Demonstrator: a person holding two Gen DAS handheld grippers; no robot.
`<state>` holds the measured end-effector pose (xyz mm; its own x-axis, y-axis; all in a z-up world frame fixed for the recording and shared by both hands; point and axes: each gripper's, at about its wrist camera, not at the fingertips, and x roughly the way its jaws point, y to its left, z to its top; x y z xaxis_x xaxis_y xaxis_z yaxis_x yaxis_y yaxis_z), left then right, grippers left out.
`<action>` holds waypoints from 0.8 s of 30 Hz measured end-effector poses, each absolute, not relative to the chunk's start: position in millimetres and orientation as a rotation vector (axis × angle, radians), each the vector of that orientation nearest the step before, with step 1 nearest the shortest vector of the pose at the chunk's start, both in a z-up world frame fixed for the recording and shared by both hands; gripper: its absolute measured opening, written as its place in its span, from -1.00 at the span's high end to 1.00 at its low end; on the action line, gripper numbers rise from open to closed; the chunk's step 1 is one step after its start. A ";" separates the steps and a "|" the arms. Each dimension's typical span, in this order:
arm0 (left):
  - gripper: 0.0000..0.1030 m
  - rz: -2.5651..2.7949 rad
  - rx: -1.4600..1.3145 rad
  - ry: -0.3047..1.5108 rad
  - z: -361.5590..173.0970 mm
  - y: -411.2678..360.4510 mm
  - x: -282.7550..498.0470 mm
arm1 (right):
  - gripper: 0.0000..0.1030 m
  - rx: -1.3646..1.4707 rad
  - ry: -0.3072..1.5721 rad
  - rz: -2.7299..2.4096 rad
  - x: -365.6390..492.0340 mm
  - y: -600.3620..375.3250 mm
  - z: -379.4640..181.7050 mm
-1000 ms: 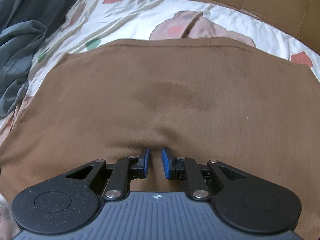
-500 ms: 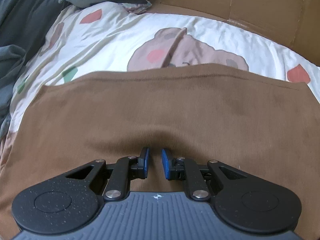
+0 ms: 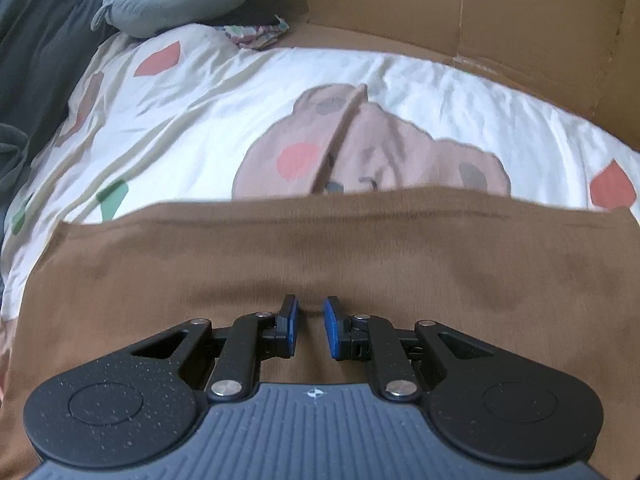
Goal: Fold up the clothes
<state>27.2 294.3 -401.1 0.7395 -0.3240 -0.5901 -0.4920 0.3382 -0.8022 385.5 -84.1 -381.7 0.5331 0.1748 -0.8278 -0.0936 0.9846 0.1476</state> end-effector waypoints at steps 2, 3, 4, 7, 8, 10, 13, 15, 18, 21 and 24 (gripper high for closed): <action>0.85 0.122 -1.257 0.779 -399.3 294.1 27.7 | 0.54 0.086 0.993 0.152 394.9 -83.6 -381.4; 0.85 0.120 -1.256 0.778 -398.6 293.9 28.0 | 0.51 0.091 0.995 0.150 399.6 -83.9 -382.0; 0.85 0.120 -1.255 0.778 -398.3 293.8 28.2 | 0.48 0.091 0.998 0.152 404.3 -83.6 -382.9; 0.85 0.118 -1.254 0.777 -397.8 293.7 29.0 | 0.40 0.077 0.995 0.168 415.6 -81.5 -383.2; 0.85 0.118 -1.253 0.776 -397.6 293.6 29.2 | 0.38 0.075 0.994 0.172 418.8 -81.1 -382.9; 0.85 0.117 -1.253 0.772 -395.8 293.3 29.4 | 0.35 0.068 0.985 0.184 424.0 -80.8 -380.6; 0.85 0.112 -1.253 0.757 -390.6 292.5 30.6 | 0.28 0.082 0.990 0.200 427.5 -84.2 -373.6; 0.85 0.108 -1.253 0.743 -386.0 292.0 31.7 | 0.25 0.095 0.992 0.215 425.5 -88.0 -366.0; 0.85 0.116 -1.246 0.727 -376.4 289.4 36.4 | 0.05 0.099 0.996 0.251 415.8 -93.9 -351.4; 0.85 0.101 -1.241 0.705 -363.6 284.7 44.1 | 0.02 0.090 1.002 0.294 398.7 -97.8 -335.3; 0.85 0.084 -1.218 0.704 -348.6 277.8 55.2 | -0.08 0.092 0.996 0.332 377.8 -100.7 -317.3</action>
<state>55.2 277.8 -348.6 0.7876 -0.3037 -0.5362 -0.4211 0.3701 -0.8281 377.8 -100.7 -317.3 0.4983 0.3157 -0.8075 -0.2320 0.9459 0.2267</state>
